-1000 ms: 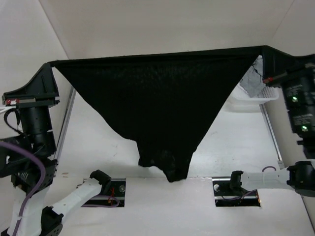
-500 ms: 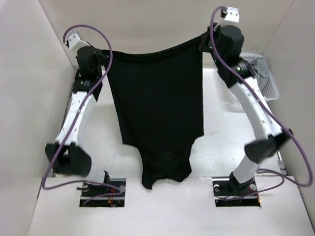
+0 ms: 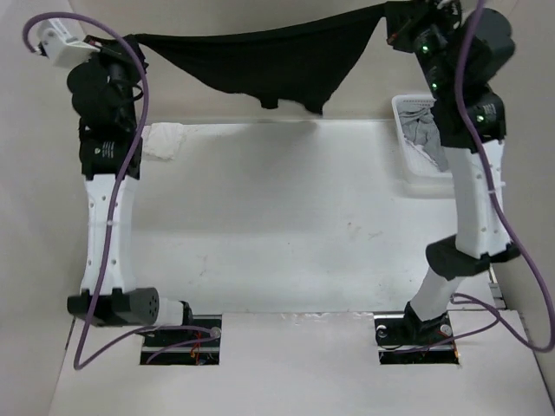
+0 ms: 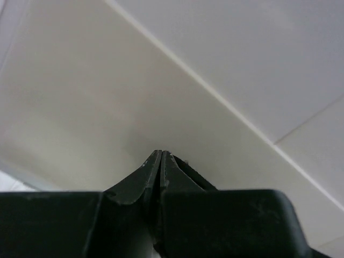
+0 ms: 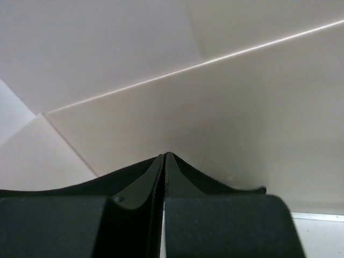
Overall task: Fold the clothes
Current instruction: Flatten the tank top out
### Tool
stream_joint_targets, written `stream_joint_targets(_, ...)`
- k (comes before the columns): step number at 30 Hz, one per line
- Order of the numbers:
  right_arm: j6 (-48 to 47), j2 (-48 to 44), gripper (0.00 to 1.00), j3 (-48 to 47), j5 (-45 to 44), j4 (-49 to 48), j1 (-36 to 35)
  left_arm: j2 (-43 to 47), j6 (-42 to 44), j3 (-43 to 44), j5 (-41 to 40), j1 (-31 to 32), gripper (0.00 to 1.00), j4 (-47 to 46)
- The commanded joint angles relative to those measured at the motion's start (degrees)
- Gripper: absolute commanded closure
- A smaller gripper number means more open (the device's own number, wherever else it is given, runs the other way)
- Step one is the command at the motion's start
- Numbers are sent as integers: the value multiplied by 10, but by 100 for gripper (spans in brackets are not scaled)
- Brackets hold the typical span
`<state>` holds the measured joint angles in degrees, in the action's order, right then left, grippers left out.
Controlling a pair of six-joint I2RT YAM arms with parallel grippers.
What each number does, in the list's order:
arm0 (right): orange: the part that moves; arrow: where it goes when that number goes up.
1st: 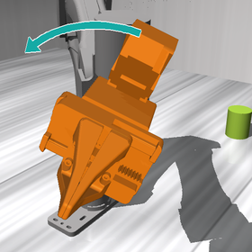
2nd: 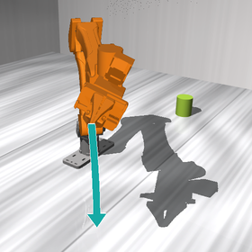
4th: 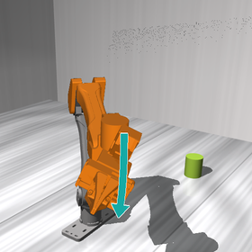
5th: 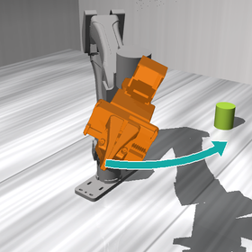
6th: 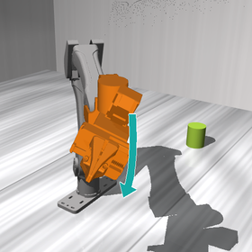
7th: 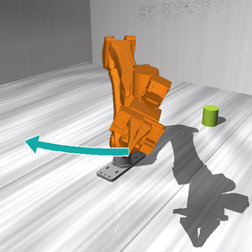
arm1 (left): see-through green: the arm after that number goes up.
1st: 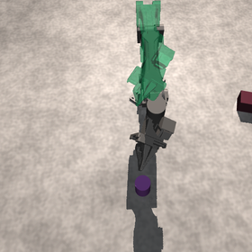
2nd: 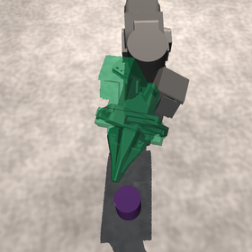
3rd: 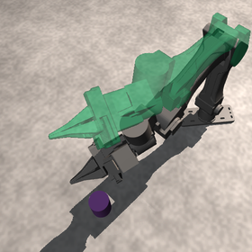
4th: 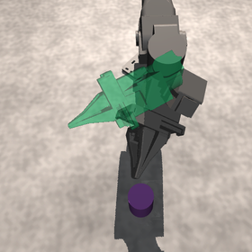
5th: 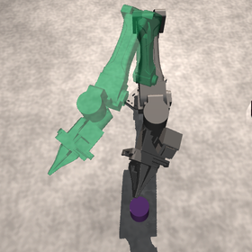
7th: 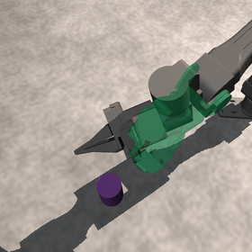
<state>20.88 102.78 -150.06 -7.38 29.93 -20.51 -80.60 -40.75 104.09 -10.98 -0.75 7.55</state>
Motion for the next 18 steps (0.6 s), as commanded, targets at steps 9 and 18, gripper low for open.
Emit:
stream_joint_targets(9, 21, -384, 98, 702, -70, -165, -54, 277, -4, -430, -60, 43, 100, -89)
stream_joint_targets(18, 166, -641, 99, 1110, -150, -124, -285, 596, -23, -745, -91, 91, 100, 127)
